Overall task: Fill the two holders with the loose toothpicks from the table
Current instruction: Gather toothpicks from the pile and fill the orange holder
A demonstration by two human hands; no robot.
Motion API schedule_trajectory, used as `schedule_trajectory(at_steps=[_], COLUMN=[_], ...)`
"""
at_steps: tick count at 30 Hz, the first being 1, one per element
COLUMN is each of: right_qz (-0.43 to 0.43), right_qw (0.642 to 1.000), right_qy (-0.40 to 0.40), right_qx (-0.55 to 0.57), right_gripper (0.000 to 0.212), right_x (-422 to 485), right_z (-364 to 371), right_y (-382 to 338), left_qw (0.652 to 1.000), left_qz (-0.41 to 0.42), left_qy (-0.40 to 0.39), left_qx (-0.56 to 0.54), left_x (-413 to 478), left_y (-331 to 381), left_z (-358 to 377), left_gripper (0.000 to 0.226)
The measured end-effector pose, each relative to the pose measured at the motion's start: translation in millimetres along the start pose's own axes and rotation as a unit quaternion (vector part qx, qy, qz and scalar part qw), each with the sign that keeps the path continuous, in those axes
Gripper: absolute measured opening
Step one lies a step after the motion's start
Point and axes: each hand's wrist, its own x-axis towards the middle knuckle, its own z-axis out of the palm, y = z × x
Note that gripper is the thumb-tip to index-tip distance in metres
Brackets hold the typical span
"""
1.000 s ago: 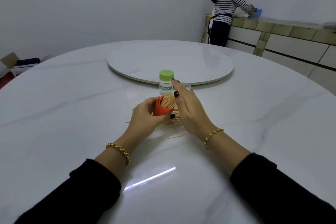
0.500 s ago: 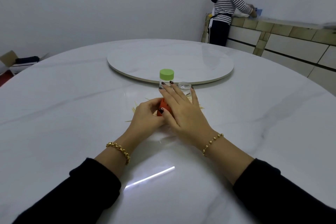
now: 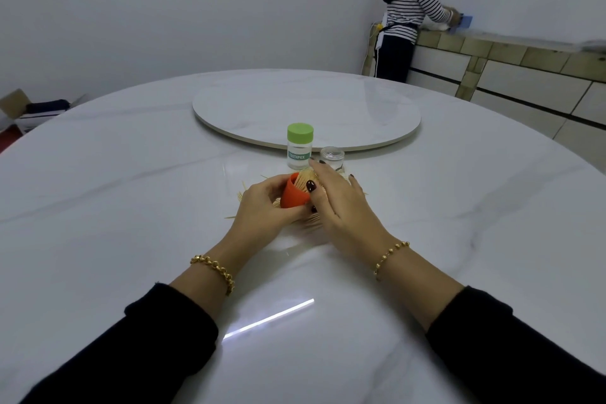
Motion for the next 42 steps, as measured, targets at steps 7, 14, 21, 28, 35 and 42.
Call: schedule_trajectory(at_steps=[7, 14, 21, 28, 35, 42], right_qz=[-0.09, -0.058, -0.009, -0.022, -0.085, -0.057], right_qw=[0.996, 0.997, 0.989, 0.984, 0.982, 0.991], right_qy=[0.025, 0.046, -0.112, -0.08, 0.014, 0.079], right_qx=[0.009, -0.003, -0.095, -0.158, -0.171, -0.091], right_gripper=[0.056, 0.054, 0.086, 0.046, 0.014, 0.011], right_x=[-1.0, 3.6, -12.7, 4.1, 20.0, 28.9], right_z=[-7.4, -20.8, -24.6, -13.0, 0.4, 3.5], right_y=[-2.4, 38.1, 47.3, 47.3, 50.9, 53.0], left_qw=[1.0, 0.998, 0.998, 0.998, 0.997, 0.997], left_qz=[0.001, -0.022, -0.025, -0.023, -0.018, -0.013], left_qy=[0.008, 0.021, 0.044, 0.041, 0.048, 0.059], left_qx=[0.02, 0.053, 0.045, 0.046, 0.053, 0.056], left_x=[1.9, 8.3, 8.4, 9.4, 9.9, 9.4], left_y=[-4.0, -14.7, -14.7, -15.8, -16.0, -15.7], left_z=[-1.0, -8.1, -15.6, -13.9, -14.6, -15.1], left_gripper=[0.041, 0.057, 0.051, 0.053, 0.052, 0.052])
